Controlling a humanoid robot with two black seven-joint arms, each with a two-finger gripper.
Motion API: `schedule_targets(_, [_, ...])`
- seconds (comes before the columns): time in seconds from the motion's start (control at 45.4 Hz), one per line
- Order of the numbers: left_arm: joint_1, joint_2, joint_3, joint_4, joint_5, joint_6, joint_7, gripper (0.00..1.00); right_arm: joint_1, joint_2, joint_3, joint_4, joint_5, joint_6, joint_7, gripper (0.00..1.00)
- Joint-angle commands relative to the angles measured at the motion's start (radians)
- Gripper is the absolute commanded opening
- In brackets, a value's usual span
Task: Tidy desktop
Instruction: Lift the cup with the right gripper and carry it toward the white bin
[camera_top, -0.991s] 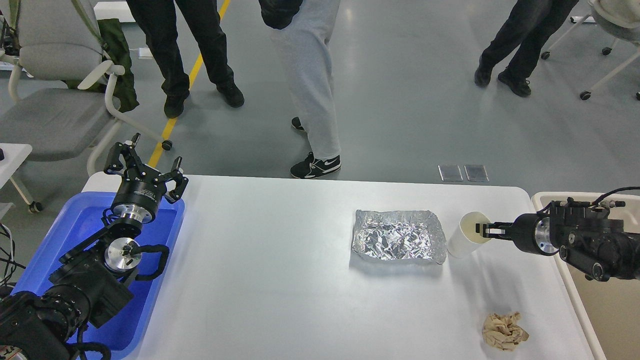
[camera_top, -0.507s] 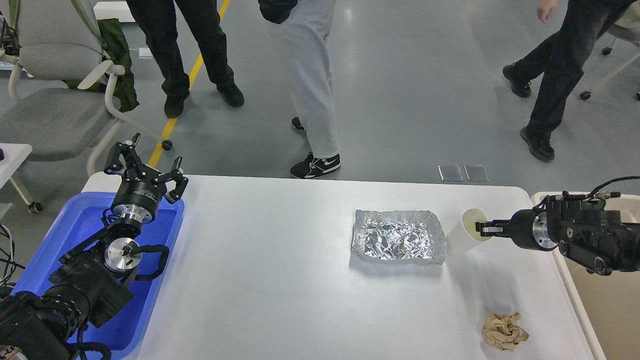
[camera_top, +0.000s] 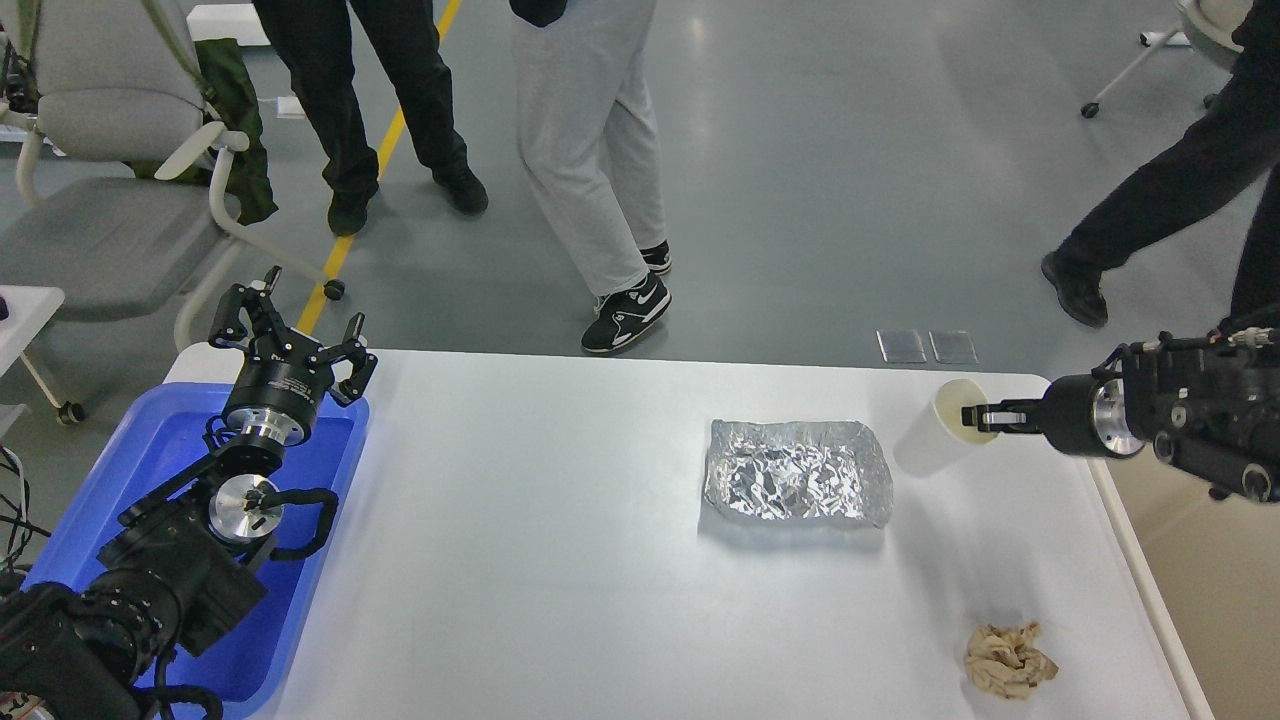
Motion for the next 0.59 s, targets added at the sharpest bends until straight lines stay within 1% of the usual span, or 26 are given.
schedule_targets(0.0, [0.0, 0.0, 0.0, 0.001, 0.0, 0.0, 0.0, 1.0, 0.208, -0.144, -0.002, 0.187, -0.01, 0.121, -0.009, 0.0])
schedule_targets(0.154, [0.0, 0.0, 0.0, 0.001, 0.0, 0.0, 0.0, 1.0, 0.357, -0.224, 0.001, 0.25, -0.056, 0.219, -0.013, 0.0])
schedule_targets(0.286, [0.0, 0.0, 0.0, -0.001, 0.0, 0.0, 0.0, 1.0, 0.451, -0.256, -0.002, 0.261, -0.061, 0.29, -0.021, 0.0])
schedule_targets(0.463, [0.0, 0.0, 0.0, 0.001, 0.0, 0.0, 0.0, 1.0, 0.482, -0.287, -0.007, 0.242, -0.074, 0.297, -0.022, 0.0])
schedule_targets(0.573, [0.0, 0.0, 0.0, 0.001, 0.0, 0.0, 0.0, 1.0, 0.459, -0.316, -0.004, 0.2, -0.107, 0.267, -0.029, 0.0])
